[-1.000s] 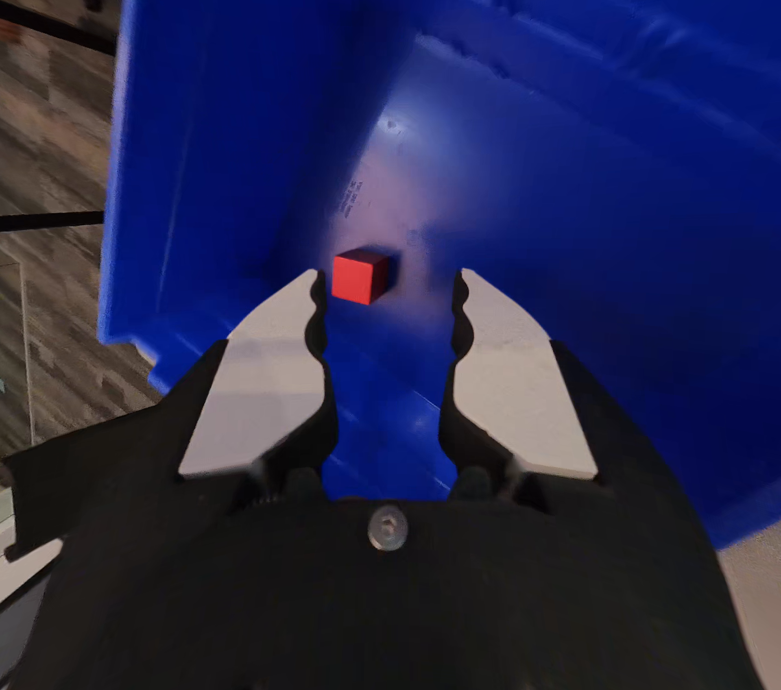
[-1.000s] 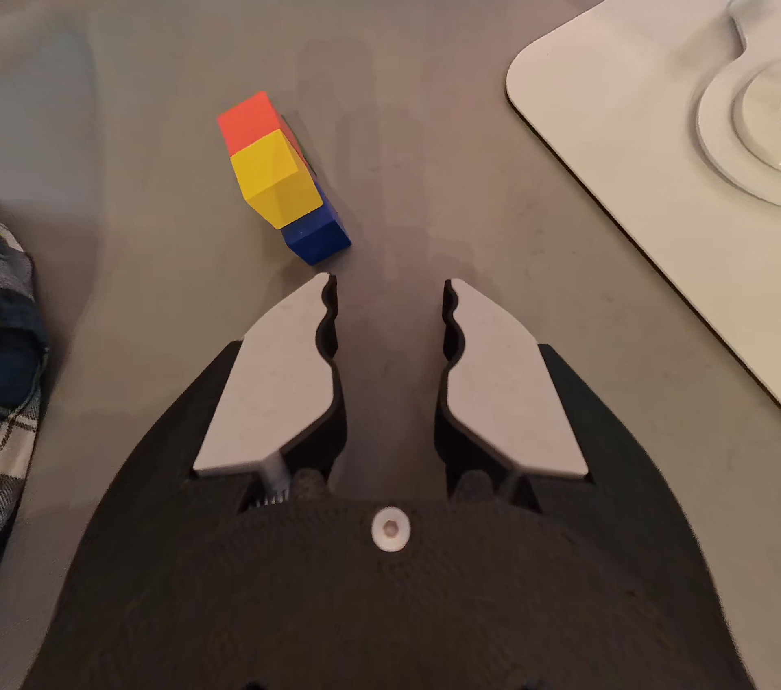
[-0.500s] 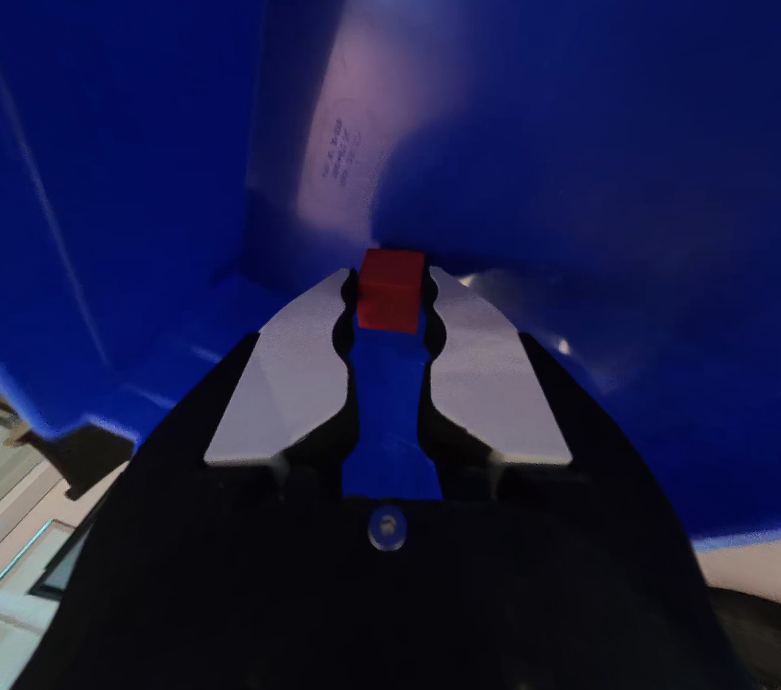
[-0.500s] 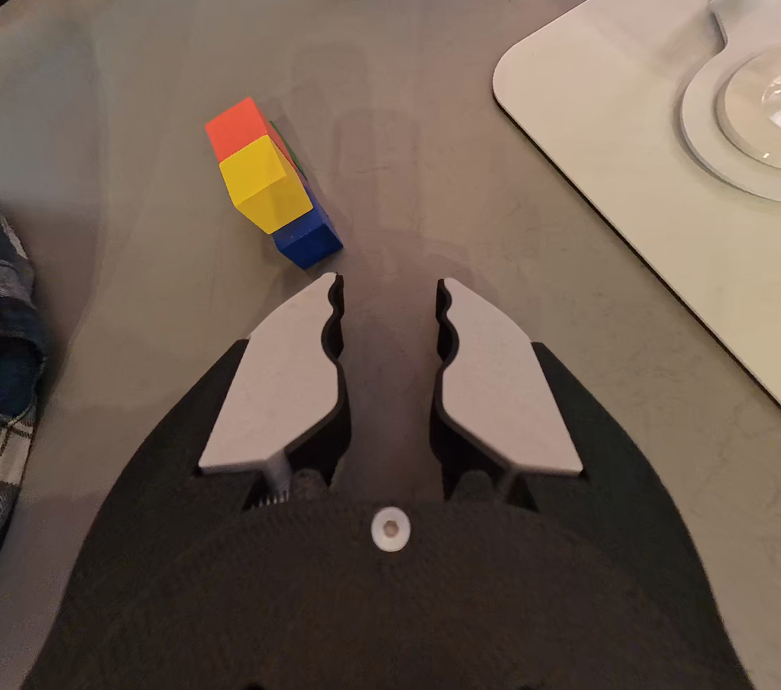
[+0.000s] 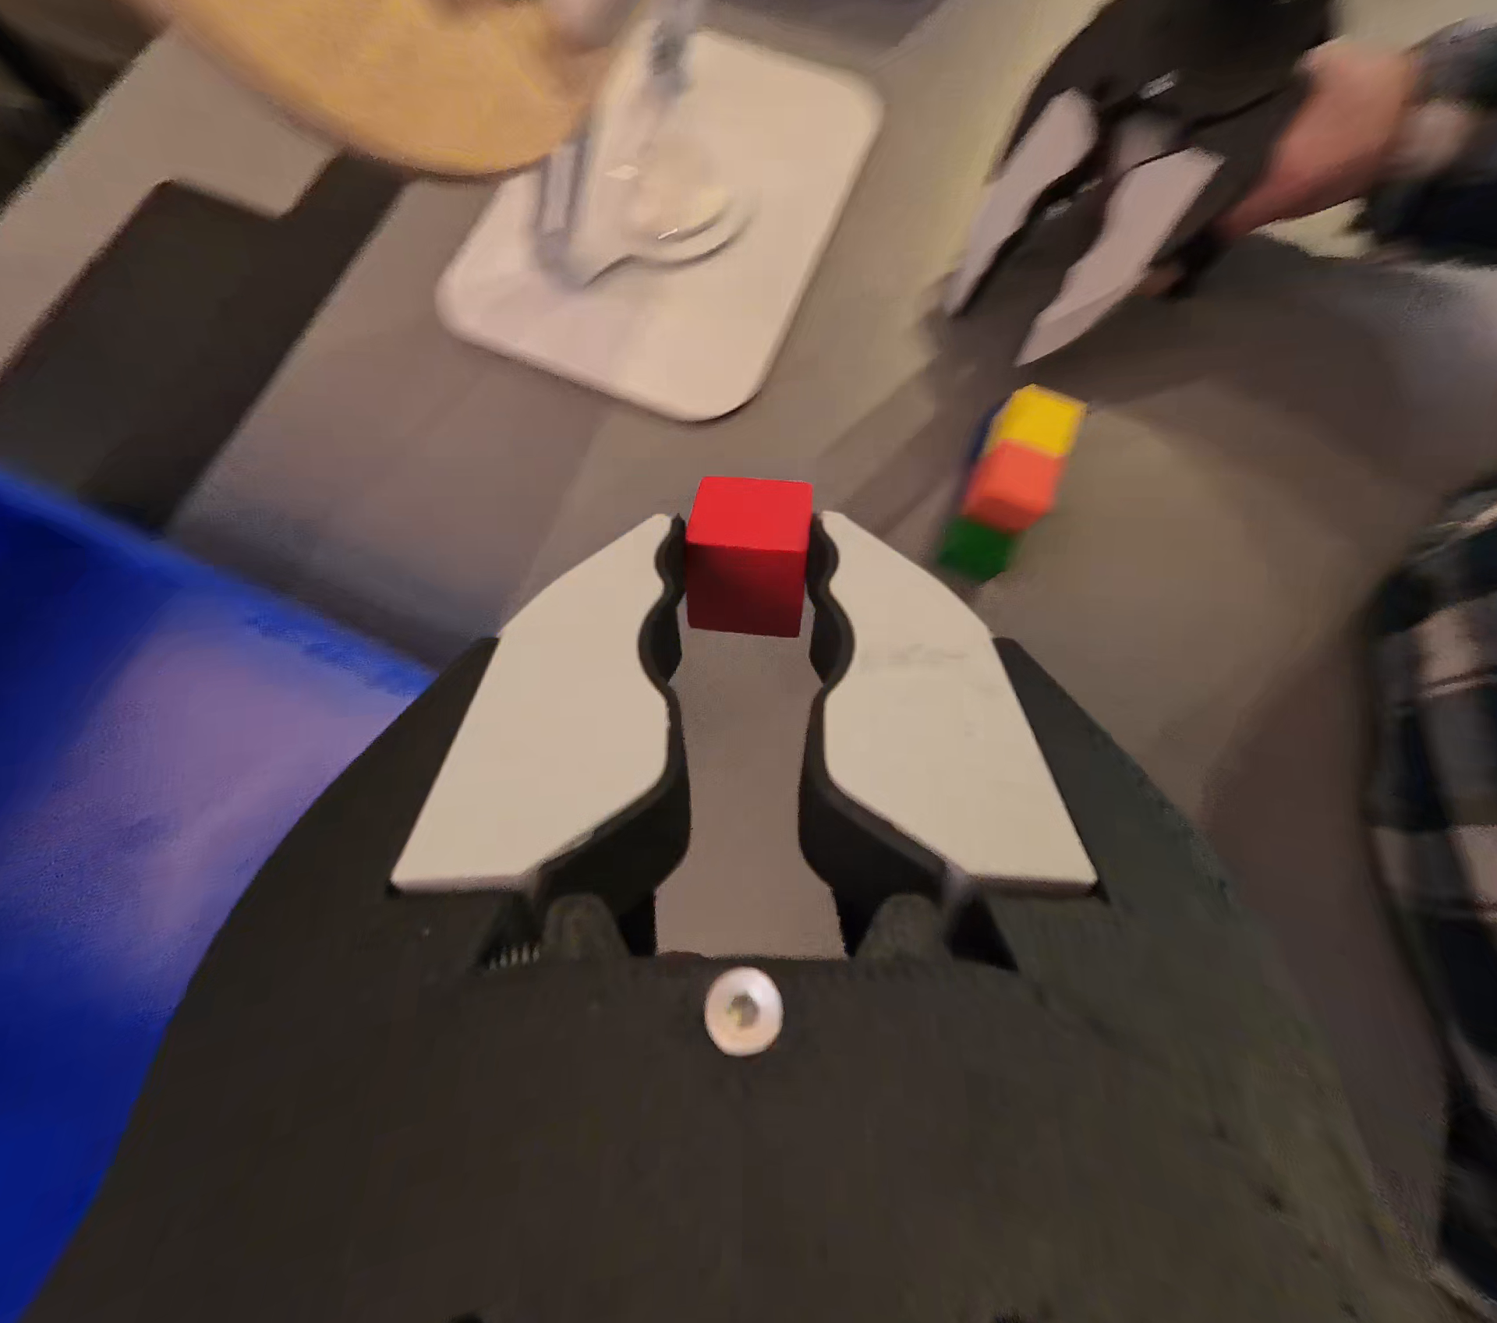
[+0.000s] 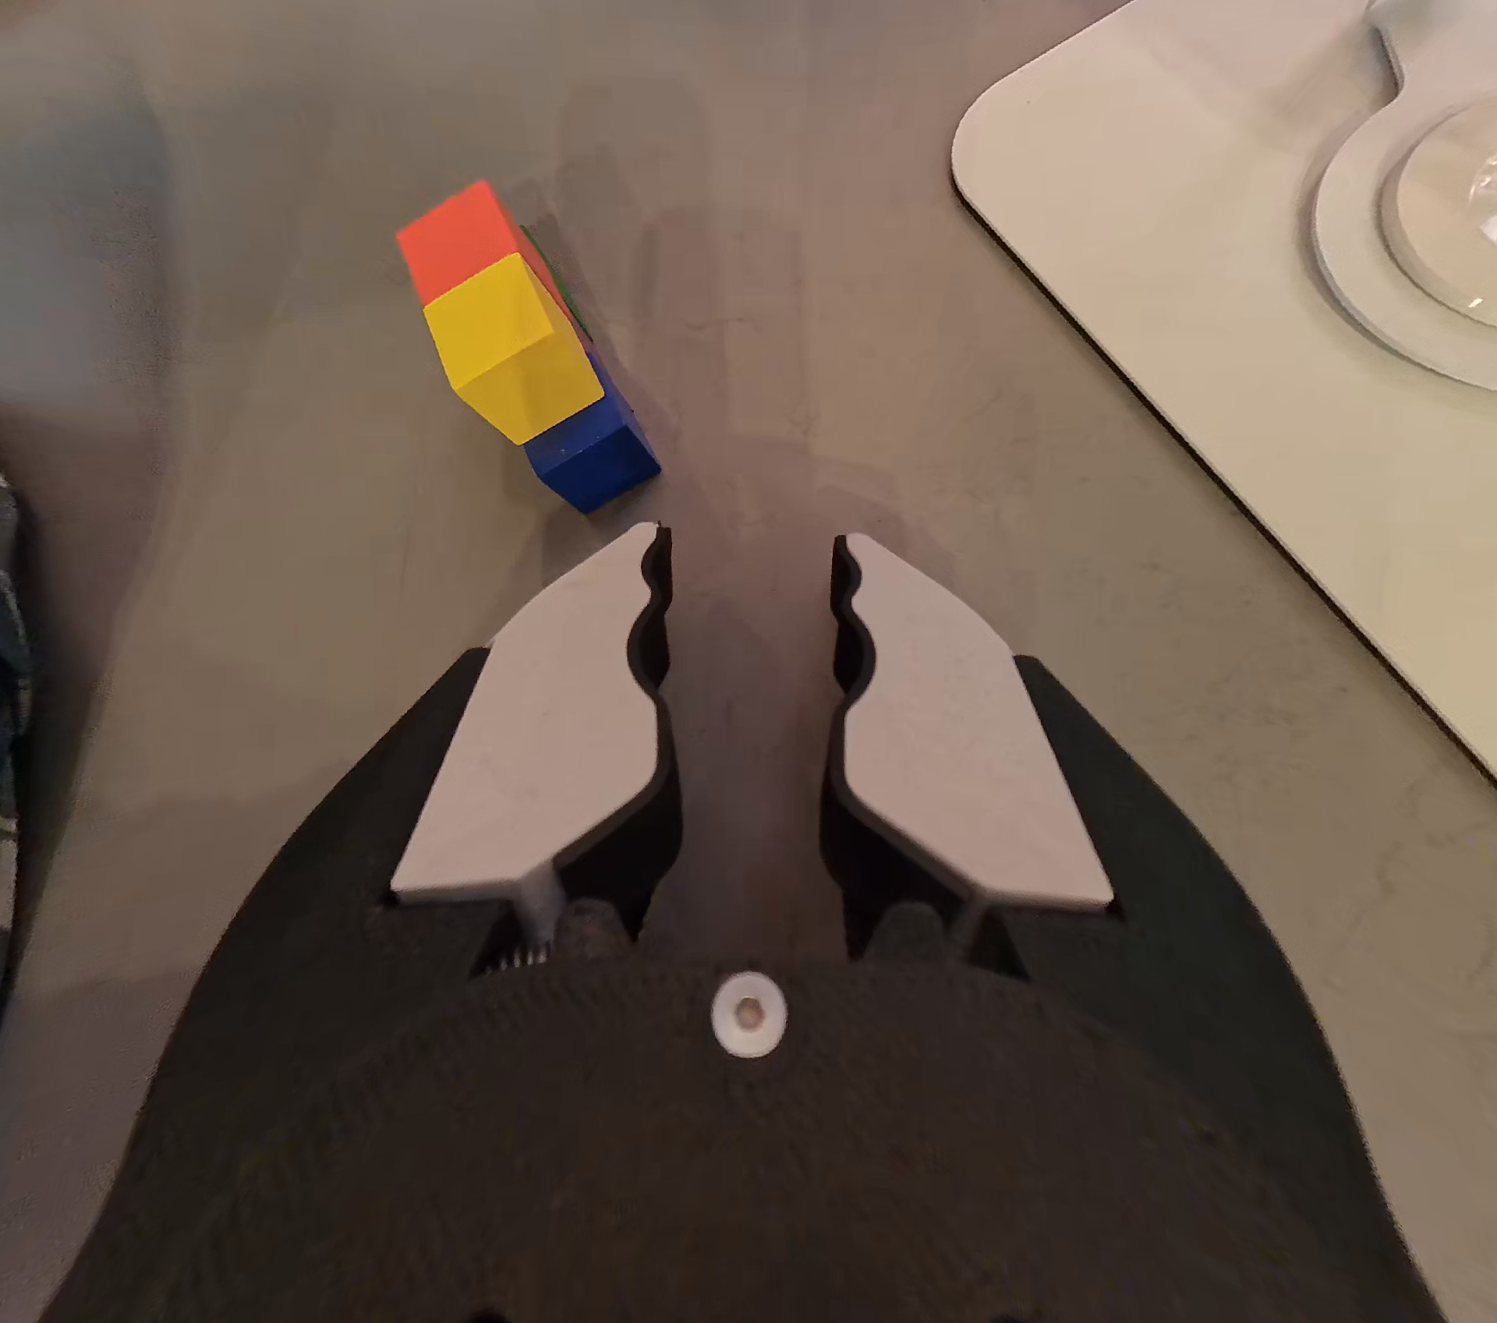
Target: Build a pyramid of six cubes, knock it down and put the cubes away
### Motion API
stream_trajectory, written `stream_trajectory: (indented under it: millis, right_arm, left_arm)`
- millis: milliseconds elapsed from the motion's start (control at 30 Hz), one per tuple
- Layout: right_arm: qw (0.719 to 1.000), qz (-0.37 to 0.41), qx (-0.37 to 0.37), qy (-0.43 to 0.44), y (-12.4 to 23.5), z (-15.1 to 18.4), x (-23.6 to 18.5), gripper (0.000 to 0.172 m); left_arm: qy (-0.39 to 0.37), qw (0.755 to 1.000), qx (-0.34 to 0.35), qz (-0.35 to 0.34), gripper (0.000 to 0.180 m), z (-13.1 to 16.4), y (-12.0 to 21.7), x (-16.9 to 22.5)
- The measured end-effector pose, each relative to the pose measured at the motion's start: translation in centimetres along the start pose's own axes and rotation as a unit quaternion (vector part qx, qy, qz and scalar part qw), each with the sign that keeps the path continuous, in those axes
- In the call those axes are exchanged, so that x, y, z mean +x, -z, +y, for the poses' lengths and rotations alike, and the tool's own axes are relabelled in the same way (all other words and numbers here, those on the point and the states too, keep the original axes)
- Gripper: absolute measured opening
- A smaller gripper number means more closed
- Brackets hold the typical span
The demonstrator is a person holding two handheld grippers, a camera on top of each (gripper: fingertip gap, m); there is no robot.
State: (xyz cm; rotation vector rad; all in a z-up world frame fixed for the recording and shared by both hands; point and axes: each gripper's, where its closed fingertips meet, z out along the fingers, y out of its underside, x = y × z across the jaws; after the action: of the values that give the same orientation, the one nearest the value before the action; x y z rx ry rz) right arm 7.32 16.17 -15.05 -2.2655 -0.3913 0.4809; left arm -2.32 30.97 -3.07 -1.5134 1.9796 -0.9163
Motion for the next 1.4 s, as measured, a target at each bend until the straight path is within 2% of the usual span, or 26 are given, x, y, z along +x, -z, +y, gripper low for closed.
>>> stream_trajectory:
  millis: [133,233,367,700,1067,1267,1400]
  right_arm:
    - [1.0,0.0,0.0,-0.001,0.0,0.0,0.0,0.038]
    - [1.0,0.001,0.0,0.001,-0.1,0.0,0.0,0.038]
    - [1.0,0.0,0.0,0.002,-0.1,-0.1,0.0,0.038]
    - [1.0,-0.001,-0.002,0.005,-0.2,-0.1,0.0,0.038]
    - [1.0,-0.005,-0.002,0.007,-0.3,-0.2,-0.1,0.038]
    - [1.0,-0.007,-0.002,0.007,-0.3,-0.2,-0.1,0.038]
    - [1.0,-0.008,-0.002,0.006,-0.3,-0.2,-0.1,0.038]
  left_arm:
    - [-0.003,0.998,0.037,0.056,0.028,-0.8,-4.0,5.9]
    - [-0.002,0.994,0.072,0.084,0.028,-1.8,-6.0,8.6]
    - [-0.02,0.993,0.072,0.091,0.028,-1.7,-8.4,10.6]
    - [-0.026,0.993,0.076,0.091,0.028,-0.3,-10.5,11.4]
    - [-0.031,0.991,0.075,0.106,0.029,0.8,-10.9,11.4]
    - [-0.027,0.99,0.072,0.116,0.043,1.0,-10.7,11.3]
    - [-0.041,0.989,0.057,0.13,0.037,1.1,-10.7,11.5]
